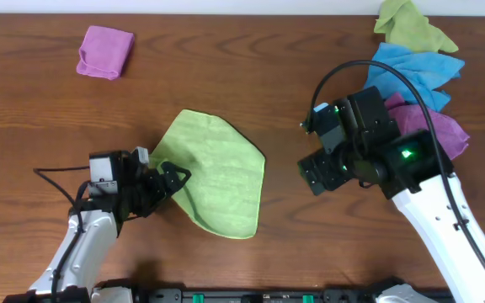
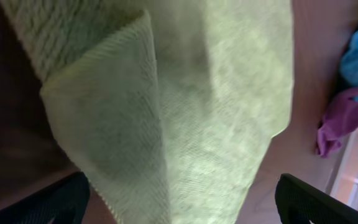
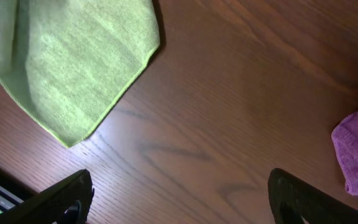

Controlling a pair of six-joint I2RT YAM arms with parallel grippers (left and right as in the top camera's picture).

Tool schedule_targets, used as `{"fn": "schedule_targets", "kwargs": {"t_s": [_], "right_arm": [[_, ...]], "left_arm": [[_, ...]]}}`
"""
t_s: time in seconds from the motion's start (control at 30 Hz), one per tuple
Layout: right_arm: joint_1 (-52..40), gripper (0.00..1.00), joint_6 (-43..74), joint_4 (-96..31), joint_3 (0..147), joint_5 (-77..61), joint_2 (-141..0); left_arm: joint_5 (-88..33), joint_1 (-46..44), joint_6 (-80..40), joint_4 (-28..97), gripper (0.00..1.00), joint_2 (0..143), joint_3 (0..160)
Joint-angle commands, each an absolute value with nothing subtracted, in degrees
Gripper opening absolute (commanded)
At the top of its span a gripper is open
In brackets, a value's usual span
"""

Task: Fold the cloth
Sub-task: 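Grasp the cloth's left corner with the left gripper and lift it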

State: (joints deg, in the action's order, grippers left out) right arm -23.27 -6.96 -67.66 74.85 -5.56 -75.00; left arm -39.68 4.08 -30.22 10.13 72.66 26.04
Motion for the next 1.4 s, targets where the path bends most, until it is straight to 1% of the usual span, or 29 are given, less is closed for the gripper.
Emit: {"fn": "schedule_targets", "kwargs": {"t_s": [0.0,0.23,0.3,0.4,0.47,0.5,0.6,0.8,0.9,1.03,1.07,1.2,1.23,1.27,1.33,1.37], "right_arm": [[-22.9,0.9,-7.81,-67.51,74.78,-5.8,-74.85],[-22.9,0.91,-7.84,-67.48,74.78,-5.8,-74.87],[-22.9,0.91,-7.84,-67.48,74.78,-5.78,-74.87],[-22.9,0.91,-7.84,-67.35,74.78,-5.78,-74.87],[-22.9,0.91,-7.84,-66.96,74.78,-5.8,-74.89],[-22.9,0.91,-7.84,-66.87,74.78,-5.8,-74.89],[-22.9,0.91,-7.81,-66.87,74.78,-5.8,-74.91],[-22.9,0.91,-7.81,-67.02,74.78,-5.8,-74.91],[-22.9,0.92,-7.81,-67.02,74.78,-5.8,-74.91],[-22.9,0.91,-7.81,-67.07,74.76,-5.82,-74.91],[-22.9,0.91,-7.81,-67.09,74.76,-5.82,-74.91],[-22.9,0.91,-7.81,-67.02,74.76,-5.8,-74.91],[-22.9,0.92,-7.81,-66.98,74.76,-5.8,-74.91],[-22.9,0.92,-7.81,-66.96,74.76,-5.8,-74.91],[-22.9,0.92,-7.81,-66.87,74.76,-5.8,-74.91],[-22.9,0.92,-7.81,-66.85,74.76,-5.8,-74.91]], "left_arm": [[-38.48,2.96,-34.37,8.54,0.97,73.54,25.96],[-38.98,2.81,-37.74,-0.54,0.97,73.6,25.98],[-39.03,2.79,-37.71,-0.51,0.96,73.63,25.98],[-38.94,1.96,-37.28,1.21,0.91,73.63,25.98],[-38.3,0.78,-37.26,2.68,0.83,73.89,25.98],[-37.74,0.1,-37.23,2.96,0.81,74.11,25.98],[-35.66,-2.11,-37.3,2.96,0.81,75.31,25.98],[-30.96,-2.37,-37.32,2.74,0.8,77.41,25.98],[-28.49,-2.37,-37.39,1.56,0.76,77.58,25.98],[-28.53,-2.37,-40.18,-2.68,0.6,77.58,26.0],[-28.51,-2.37,-40.36,-3.38,0.54,77.58,26.0],[-28.21,-2.37,-40.29,-3.27,0.4,77.58,26.0],[-28.21,-2.37,-40.27,-3.25,0.4,77.58,26.0],[-28.08,-2.37,-40.27,-3.27,0.43,77.58,26.0],[-27.86,-2.37,-40.27,-3.29,0.7,77.58,26.0],[-27.88,-2.37,-40.27,-3.36,0.73,77.58,26.0]]}}
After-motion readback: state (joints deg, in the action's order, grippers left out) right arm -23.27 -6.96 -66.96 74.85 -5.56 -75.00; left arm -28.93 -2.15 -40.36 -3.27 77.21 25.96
